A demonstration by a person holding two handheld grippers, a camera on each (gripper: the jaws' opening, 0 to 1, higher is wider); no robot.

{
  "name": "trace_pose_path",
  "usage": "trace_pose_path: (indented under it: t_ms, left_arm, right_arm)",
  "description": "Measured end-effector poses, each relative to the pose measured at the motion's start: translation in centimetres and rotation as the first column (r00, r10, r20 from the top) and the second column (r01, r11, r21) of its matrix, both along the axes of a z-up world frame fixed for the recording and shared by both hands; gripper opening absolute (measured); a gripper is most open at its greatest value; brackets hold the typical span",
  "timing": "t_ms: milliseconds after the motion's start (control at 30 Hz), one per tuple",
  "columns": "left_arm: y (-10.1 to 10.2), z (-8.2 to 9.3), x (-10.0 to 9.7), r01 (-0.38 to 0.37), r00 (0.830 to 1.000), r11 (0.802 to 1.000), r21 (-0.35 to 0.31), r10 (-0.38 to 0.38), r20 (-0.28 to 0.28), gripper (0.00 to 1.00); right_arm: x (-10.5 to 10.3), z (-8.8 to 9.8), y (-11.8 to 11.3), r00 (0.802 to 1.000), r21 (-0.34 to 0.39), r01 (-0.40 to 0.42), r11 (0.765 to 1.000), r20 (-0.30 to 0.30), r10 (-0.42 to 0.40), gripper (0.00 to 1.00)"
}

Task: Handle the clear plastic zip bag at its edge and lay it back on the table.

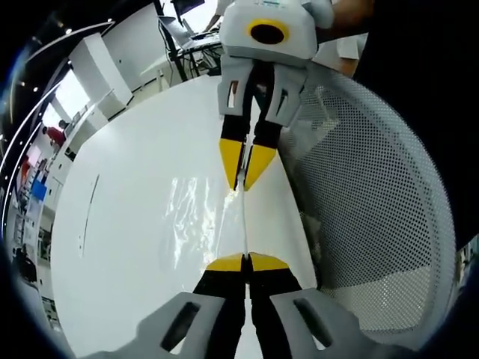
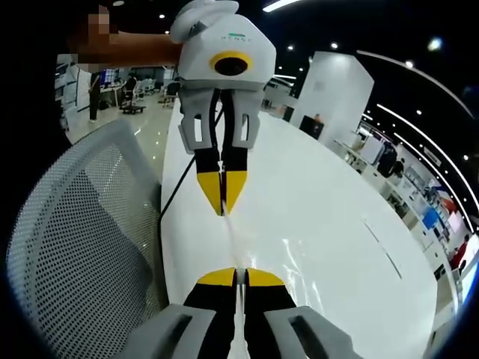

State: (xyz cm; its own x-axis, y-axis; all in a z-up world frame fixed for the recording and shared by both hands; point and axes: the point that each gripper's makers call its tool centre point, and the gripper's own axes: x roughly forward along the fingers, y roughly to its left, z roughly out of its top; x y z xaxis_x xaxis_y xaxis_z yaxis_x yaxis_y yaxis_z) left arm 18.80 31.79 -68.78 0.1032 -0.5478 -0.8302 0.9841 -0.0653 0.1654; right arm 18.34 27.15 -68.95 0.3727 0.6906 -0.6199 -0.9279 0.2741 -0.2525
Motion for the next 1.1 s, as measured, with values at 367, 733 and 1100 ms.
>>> trace_pose_path:
  t_ms: [367,733,1100]
  left_arm:
    - [0.20,0.01,0.13,-0.007,1.000,1.000,-0.004,0.007,-0.002,0.00]
    - [0.48,0.03,0.09,-0.008,1.000,1.000,-0.002,0.008,-0.004,0.00]
    - [0.78,0.00,0.11,-0.018,1.000,1.000,-0.003,0.018,-0.010,0.00]
  right_arm:
    - [0.04,0.01,-0.25,1.000,0.003,0.008,1.000,-0.003,-0.008,0.00]
    - [-0.06,-0.09,-0.45,1.000,0.005,0.015,1.000,-0.008,-0.015,0.00]
    - [-0.14,-0.21,-0.68,1.000,0.004,0.019,1.000,-0.012,-0.019,0.00]
